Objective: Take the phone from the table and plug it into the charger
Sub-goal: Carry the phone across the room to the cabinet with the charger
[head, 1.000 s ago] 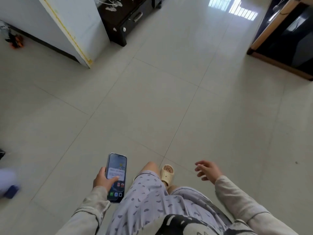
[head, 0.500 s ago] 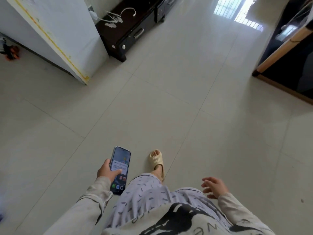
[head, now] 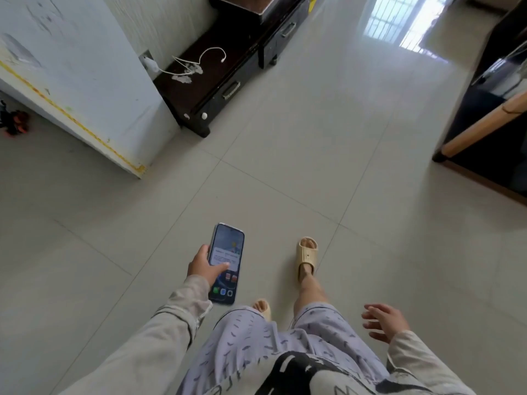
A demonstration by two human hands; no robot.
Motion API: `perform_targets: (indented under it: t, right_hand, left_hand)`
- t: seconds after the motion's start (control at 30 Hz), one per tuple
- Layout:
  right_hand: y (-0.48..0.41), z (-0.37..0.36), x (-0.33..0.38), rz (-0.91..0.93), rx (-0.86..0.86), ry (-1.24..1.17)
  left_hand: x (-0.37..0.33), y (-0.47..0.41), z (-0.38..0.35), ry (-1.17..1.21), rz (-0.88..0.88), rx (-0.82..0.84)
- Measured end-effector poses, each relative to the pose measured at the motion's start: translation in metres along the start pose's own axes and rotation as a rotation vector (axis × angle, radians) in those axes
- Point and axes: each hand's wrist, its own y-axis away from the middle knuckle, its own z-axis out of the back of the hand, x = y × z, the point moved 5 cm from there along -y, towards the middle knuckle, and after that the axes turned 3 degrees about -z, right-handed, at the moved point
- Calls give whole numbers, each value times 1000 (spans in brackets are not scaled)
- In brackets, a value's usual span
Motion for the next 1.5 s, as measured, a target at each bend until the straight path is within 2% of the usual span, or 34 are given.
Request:
perform_targets:
  t: [0.23, 0.47, 0.6, 0.77, 1.1, 1.33, 1.5]
  right_hand:
    - [-46, 1, 154, 82, 123, 265]
    - [-66, 9, 305, 284, 206, 516]
    - [-74, 5, 364, 344, 237, 535]
    - [-92, -10, 411, 329, 257, 555]
    - [-130, -40, 509, 184, 166, 524]
    - [-133, -51, 572, 167, 106, 477]
    - [-138, -77, 616, 156, 122, 534]
  left_hand:
    - [-39, -33, -13, 57, 204, -84]
    - [-77, -48, -25, 142, 350, -175]
    - [-99, -65, -28, 171, 375, -192]
    - [-129, -106, -21, 216, 432, -218]
    - [-224, -238, 43, 241, 342, -219]
    - [-297, -312, 110, 241, 232, -238]
    - [-318, -343, 138, 309, 209, -262]
